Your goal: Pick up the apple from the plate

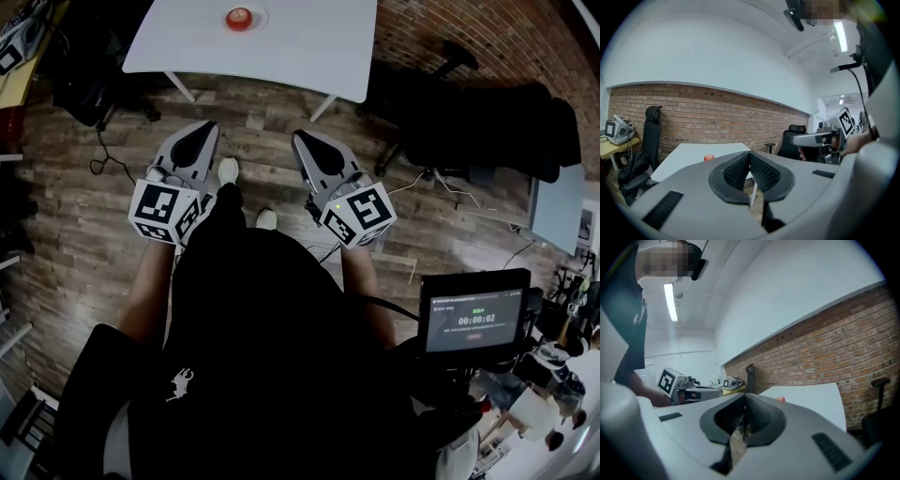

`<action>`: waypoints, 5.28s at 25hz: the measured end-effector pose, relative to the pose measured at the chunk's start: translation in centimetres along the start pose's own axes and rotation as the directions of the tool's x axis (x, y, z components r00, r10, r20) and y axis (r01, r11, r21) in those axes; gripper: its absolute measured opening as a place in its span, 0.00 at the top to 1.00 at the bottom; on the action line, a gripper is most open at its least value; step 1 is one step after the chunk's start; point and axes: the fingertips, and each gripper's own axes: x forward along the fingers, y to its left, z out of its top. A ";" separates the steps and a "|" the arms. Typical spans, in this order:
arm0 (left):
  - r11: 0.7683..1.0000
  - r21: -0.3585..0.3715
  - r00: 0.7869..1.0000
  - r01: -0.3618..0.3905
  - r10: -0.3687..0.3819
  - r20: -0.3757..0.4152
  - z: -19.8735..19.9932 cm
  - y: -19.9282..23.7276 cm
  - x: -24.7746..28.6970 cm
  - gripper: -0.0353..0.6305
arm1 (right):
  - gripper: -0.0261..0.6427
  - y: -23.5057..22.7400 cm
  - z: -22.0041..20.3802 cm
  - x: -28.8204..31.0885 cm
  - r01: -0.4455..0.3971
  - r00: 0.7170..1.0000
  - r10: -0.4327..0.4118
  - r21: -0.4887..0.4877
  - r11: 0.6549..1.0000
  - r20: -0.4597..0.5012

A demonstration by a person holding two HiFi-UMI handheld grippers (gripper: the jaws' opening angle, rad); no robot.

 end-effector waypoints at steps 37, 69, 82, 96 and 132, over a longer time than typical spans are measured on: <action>0.972 0.047 0.973 0.228 -0.227 -0.036 2.8 22.7 17.0 0.94 | 0.95 -10.0 4.8 27.3 0.109 0.991 -0.110 -0.024 0.994 -0.072; 0.985 0.015 0.983 0.171 -0.170 -0.073 1.3 27.1 20.6 0.94 | 0.95 -14.1 4.7 32.9 0.043 0.995 -0.044 -0.009 0.999 -0.090; 0.992 -0.026 0.983 0.120 -0.123 -0.136 -0.7 27.8 26.1 0.94 | 0.95 -19.1 4.0 35.9 -0.039 0.989 0.040 0.009 0.999 -0.145; 0.992 -0.025 0.981 0.125 -0.128 -0.144 -2.5 27.5 26.8 0.94 | 0.95 -18.5 2.8 37.5 -0.092 0.976 0.084 -0.031 0.995 -0.200; 0.999 -0.008 0.946 0.045 -0.045 -0.320 -14.2 28.4 33.3 0.75 | 0.95 -24.0 -8.4 38.8 -0.179 0.912 0.167 0.003 0.984 -0.375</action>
